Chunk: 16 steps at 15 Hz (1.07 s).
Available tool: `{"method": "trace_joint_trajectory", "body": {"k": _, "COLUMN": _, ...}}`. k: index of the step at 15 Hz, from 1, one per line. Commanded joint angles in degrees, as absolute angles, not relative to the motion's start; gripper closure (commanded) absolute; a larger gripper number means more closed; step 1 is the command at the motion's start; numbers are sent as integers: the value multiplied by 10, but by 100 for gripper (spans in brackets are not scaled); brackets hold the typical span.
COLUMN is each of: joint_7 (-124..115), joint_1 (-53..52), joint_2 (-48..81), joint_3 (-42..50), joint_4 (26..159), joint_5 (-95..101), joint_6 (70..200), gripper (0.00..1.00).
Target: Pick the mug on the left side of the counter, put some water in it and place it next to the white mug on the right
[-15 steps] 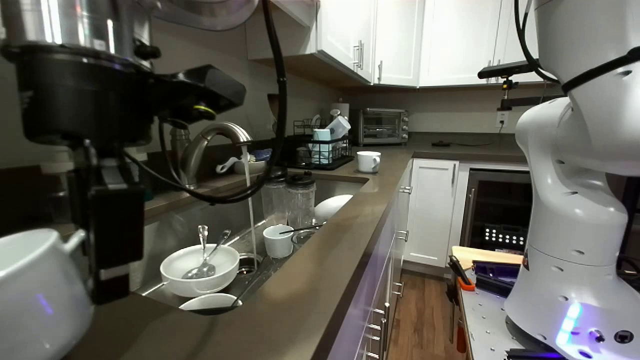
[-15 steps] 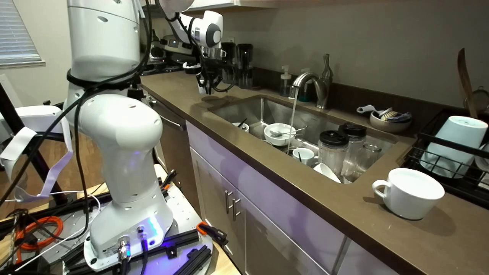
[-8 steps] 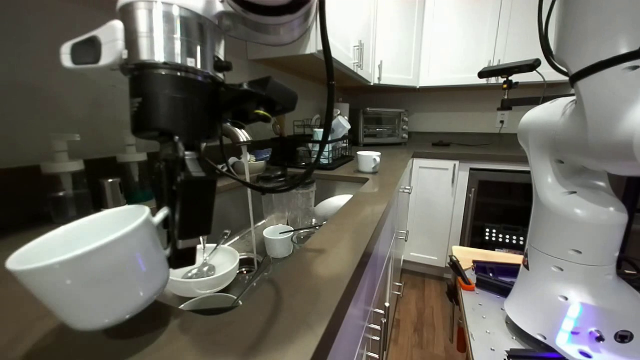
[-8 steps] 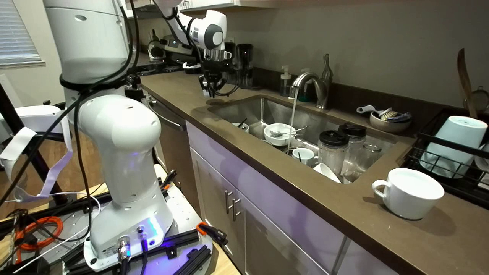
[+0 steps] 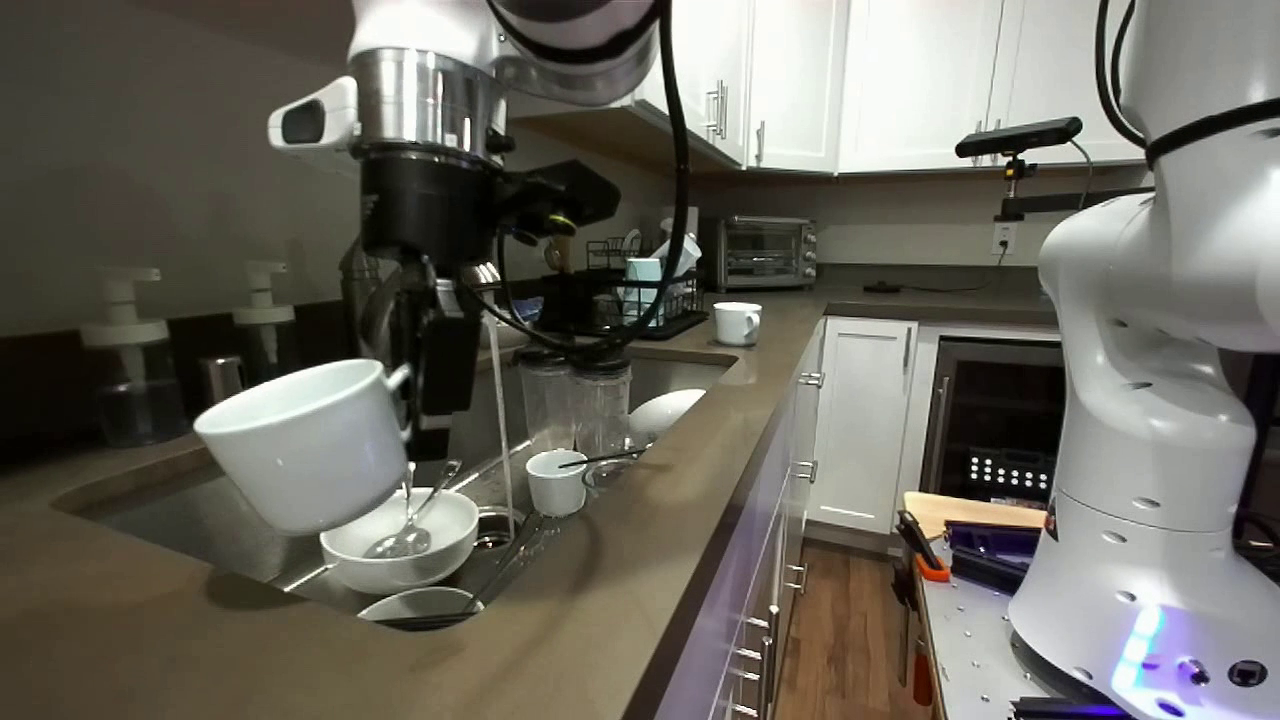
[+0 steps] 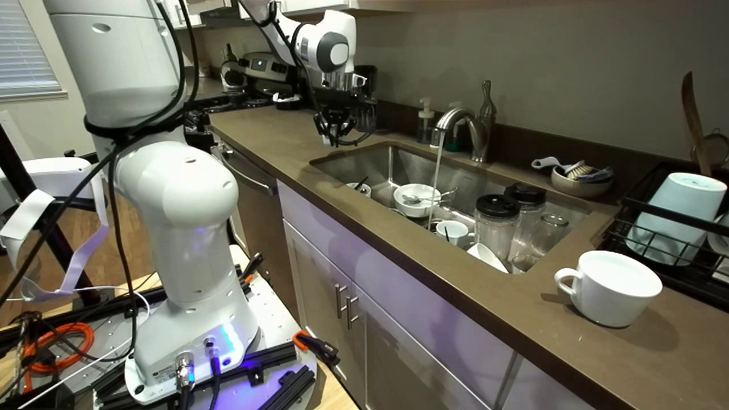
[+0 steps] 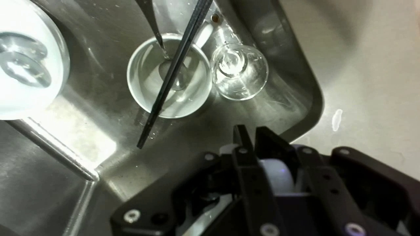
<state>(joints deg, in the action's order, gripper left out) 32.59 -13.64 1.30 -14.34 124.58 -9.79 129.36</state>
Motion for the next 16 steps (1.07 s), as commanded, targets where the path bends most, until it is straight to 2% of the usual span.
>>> {"method": "trace_joint_trajectory", "body": {"k": 1, "joint_7": 337, "joint_1": -126, "joint_2": -13, "joint_3": -131, "joint_4": 1278, "joint_5": -115, "joint_6": 1332, "gripper": 94}}
{"method": "trace_joint_trajectory", "body": {"k": 9, "joint_7": 354, "joint_1": -120, "joint_2": -7, "joint_3": -113, "joint_4": 1312, "joint_5": -135, "joint_6": 1422, "gripper": 95}}
{"method": "trace_joint_trajectory", "body": {"k": 10, "joint_7": 330, "joint_1": -118, "joint_2": 4, "joint_3": -110, "joint_4": 1303, "joint_5": -114, "joint_6": 1397, "gripper": 86}}
{"method": "trace_joint_trajectory", "body": {"k": 16, "joint_7": 331, "joint_1": -119, "joint_2": 4, "joint_3": -113, "joint_4": 1303, "joint_5": -114, "joint_6": 1403, "gripper": 86}}
